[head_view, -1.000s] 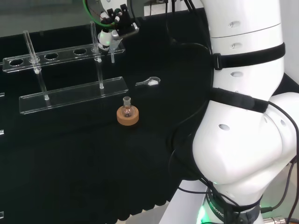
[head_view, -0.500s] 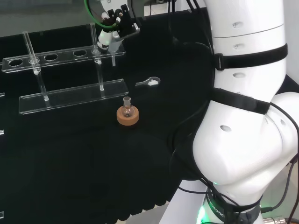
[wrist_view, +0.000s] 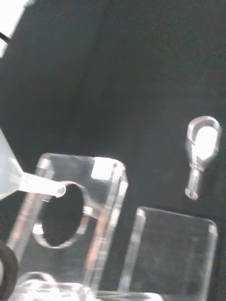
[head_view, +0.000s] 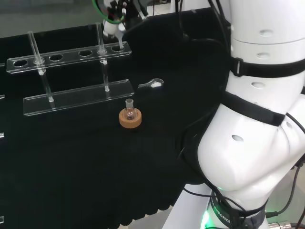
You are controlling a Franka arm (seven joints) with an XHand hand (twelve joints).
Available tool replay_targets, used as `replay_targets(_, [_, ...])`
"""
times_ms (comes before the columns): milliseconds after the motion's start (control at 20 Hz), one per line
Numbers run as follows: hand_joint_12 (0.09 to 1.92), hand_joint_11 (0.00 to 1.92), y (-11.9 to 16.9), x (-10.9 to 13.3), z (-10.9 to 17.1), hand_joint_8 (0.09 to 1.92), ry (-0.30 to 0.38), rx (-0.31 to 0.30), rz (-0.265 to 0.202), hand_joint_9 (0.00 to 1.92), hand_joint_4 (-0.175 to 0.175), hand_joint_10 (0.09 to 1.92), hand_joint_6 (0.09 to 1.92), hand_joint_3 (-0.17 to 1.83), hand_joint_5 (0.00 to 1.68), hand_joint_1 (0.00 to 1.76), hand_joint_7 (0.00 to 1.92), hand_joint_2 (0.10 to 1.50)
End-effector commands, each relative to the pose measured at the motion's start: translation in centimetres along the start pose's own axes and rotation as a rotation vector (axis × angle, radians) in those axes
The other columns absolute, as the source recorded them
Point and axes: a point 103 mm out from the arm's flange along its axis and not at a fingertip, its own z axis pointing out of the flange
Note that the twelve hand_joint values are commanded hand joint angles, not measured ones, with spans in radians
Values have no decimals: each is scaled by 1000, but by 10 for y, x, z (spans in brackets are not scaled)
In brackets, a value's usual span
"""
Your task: Pick up the funnel from the transparent funnel stand.
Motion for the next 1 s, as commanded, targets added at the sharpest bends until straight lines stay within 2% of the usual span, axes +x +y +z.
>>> replay_targets(50, [1292,517,-24,-13,-45,737,-13,-57,47,1033,-25,567,521,475,647,747,672,861])
replay_targets(500, [1292,519,-76,-18,-54,740,16,-43,74,1036,-25,570,550,478,640,749,668,863])
replay_targets(1000, [1290,517,-134,-2,-40,741,33,-12,86,1038,-26,574,565,482,636,748,661,864])
